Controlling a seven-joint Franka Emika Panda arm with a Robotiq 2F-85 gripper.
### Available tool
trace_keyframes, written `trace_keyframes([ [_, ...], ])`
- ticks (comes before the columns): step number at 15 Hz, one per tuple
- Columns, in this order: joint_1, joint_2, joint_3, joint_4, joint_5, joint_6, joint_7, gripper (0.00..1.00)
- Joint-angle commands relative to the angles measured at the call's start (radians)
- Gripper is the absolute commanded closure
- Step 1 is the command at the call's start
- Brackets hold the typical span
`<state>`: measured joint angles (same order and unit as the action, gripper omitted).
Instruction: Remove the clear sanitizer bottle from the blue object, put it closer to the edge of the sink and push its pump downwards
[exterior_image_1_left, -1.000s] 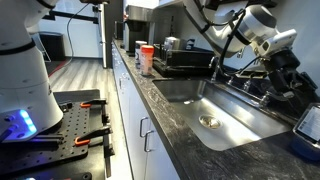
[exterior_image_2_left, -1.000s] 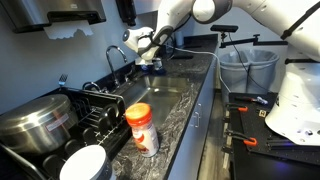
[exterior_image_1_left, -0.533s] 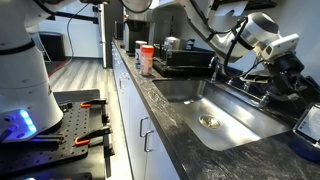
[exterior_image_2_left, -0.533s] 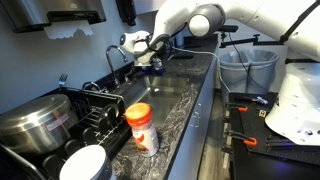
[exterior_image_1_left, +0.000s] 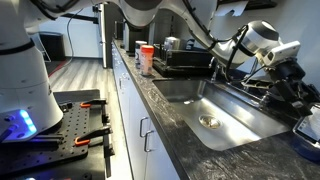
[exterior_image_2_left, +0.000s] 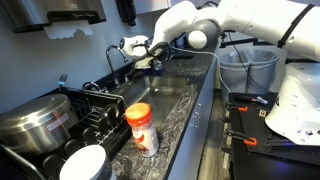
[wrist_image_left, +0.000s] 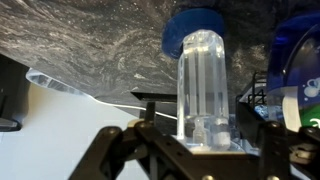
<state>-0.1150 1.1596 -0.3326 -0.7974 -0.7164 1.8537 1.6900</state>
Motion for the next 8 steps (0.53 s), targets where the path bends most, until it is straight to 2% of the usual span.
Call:
trace_keyframes([
  [1, -0.011, 0.035, 0.001, 0.084, 0.01, -0.037, -0.033, 0.49],
  [5, 0.004, -0.015, 0.0, 0.037, -0.006, -0.012, -0.029, 0.8],
  [6, 0.009, -0.03, -0.001, 0.02, -0.01, -0.011, -0.028, 0.84],
  [8, 0.021, -0.057, -0.004, -0.015, -0.017, -0.016, -0.031, 0.84],
])
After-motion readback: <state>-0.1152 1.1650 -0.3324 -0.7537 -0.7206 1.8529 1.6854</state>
